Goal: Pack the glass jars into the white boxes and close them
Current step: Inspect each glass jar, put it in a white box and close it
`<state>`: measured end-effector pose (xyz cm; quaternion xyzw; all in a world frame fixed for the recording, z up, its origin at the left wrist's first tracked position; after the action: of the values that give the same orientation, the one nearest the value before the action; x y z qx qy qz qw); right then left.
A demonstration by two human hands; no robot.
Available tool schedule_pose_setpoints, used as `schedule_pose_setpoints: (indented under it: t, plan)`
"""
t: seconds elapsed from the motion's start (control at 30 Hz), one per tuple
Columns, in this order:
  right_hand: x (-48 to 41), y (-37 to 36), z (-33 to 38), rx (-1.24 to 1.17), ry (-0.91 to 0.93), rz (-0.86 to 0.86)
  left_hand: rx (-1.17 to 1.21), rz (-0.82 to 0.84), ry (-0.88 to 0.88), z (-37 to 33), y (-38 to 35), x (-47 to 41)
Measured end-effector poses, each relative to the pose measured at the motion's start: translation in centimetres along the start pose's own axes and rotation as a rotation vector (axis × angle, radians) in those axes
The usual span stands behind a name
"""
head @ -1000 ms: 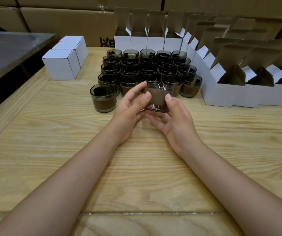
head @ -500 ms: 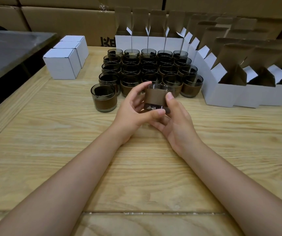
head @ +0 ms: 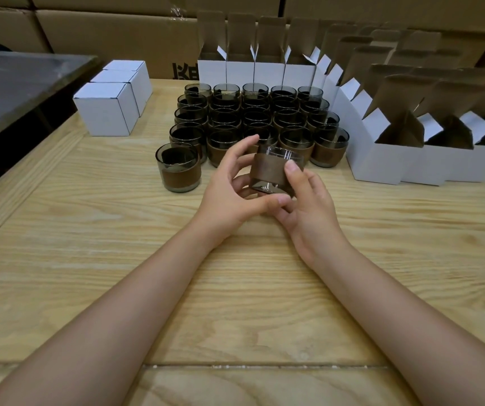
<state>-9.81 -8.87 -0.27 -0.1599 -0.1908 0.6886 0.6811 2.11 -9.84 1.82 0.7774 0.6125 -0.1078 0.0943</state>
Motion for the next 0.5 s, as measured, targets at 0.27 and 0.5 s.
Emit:
schedule_pose_setpoints:
  t: [0.27, 0.5]
  plan:
    - [-0.09, -0.28, 0.01, -0.055, -0.042, 0.088, 0.021, 0.032, 0.056, 0.63, -0.07, -0.14]
    - [0.05, -0.70, 0.08, -0.066, -0.057, 0.125, -0.017, 0.012, 0.021, 0.37, 0.03, 0.00]
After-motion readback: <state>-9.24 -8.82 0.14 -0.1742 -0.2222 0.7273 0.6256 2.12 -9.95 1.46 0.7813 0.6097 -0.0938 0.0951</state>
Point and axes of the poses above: each hand's wrist, its own x-axis away from the middle knuckle, its own y-axis out of the back of the hand, z = x × y, the point moved 7 cm from there along -x, towards the middle knuckle, and after that the axes turned 4 degrees about z, right-handed, at the moved point
